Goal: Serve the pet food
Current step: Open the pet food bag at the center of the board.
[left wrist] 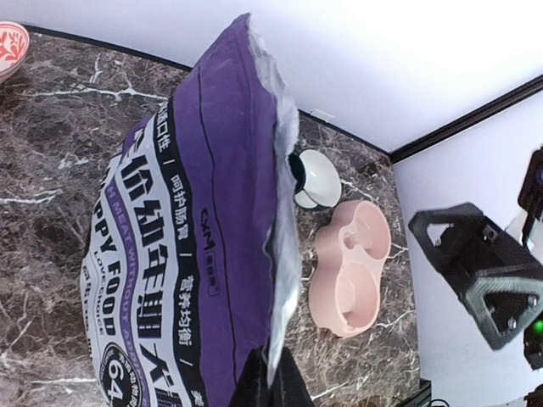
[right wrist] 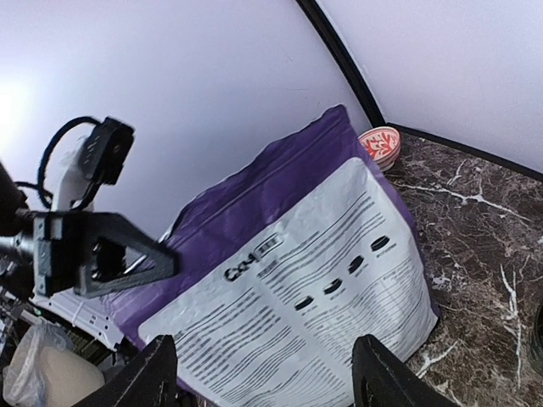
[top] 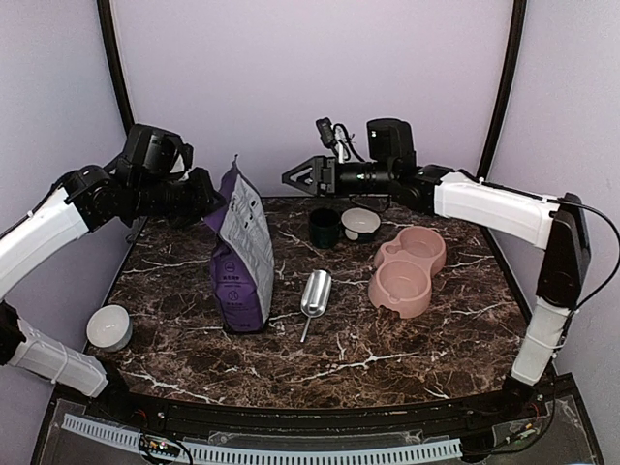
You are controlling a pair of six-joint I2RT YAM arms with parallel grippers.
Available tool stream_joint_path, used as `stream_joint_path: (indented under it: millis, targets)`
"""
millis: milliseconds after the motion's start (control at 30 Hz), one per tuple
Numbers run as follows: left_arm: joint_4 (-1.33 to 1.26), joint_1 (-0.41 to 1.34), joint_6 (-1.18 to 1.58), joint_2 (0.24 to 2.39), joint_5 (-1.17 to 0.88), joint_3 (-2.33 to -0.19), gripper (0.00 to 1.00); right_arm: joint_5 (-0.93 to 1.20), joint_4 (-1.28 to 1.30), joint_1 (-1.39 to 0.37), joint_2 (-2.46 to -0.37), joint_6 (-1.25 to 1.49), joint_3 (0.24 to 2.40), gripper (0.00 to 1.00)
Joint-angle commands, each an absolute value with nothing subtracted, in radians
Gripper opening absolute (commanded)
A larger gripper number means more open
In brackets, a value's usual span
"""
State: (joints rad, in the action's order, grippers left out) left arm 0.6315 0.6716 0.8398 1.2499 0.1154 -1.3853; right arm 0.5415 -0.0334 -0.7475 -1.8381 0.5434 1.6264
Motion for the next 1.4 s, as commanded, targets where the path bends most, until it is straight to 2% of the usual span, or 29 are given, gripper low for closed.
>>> stream_joint_path:
  millis: [0, 67, 167, 333, 367, 467, 600, 833, 1000, 1200, 1367]
  targets:
    - [0.192, 0.686, 0.93, 1.259, 0.144, -1.43, 0.05, 0.558, -0.046, -0.775, -1.737, 0.415, 1.516, 0.71]
    - [0.224, 0.687, 0.839, 1.341, 0.071, -1.507, 0.19, 0.526, -0.033, -0.797, -1.71, 0.363, 1.477, 0.71]
    - [0.332, 0.688, 0.675, 1.407, 0.07, -1.629, 0.34, 0.446, -0.006, -0.845, -1.684, 0.286, 1.447, 0.72]
    - [0.375, 0.686, 0.386, 1.388, 0.217, -1.659, 0.59, 0.314, -0.009, -0.915, -1.68, 0.228, 1.446, 0.72]
    - [0.388, 0.686, 0.323, 1.389, 0.248, -1.663, 0.61, 0.296, -0.014, -0.93, -1.684, 0.223, 1.453, 0.72]
    - [0.454, 0.662, 0.213, 1.408, 0.254, -1.687, 0.62, 0.255, -0.029, -0.971, -1.697, 0.213, 1.485, 0.72]
    - [0.436, 0.546, 0.182, 1.41, 0.006, -1.631, 0.6, 0.146, -0.053, -0.951, -1.723, 0.379, 1.543, 0.74]
    - [0.415, 0.434, 0.273, 1.43, -0.311, -1.557, 0.57, 0.47, -0.025, -0.81, -1.891, 0.66, 1.748, 0.68]
    - [0.467, 0.427, 0.324, 1.474, -0.374, -1.581, 0.57, 0.536, -0.004, -0.783, -1.963, 0.662, 1.848, 0.69]
    - [0.532, 0.427, 0.369, 1.515, -0.382, -1.599, 0.46, 0.581, -0.035, -0.76, -1.996, 0.677, 1.869, 0.7]
    - [0.501, 0.427, 0.399, 1.49, -0.403, -1.552, 0.43, 0.625, -0.084, -0.755, -2.02, 0.706, 1.873, 0.7]
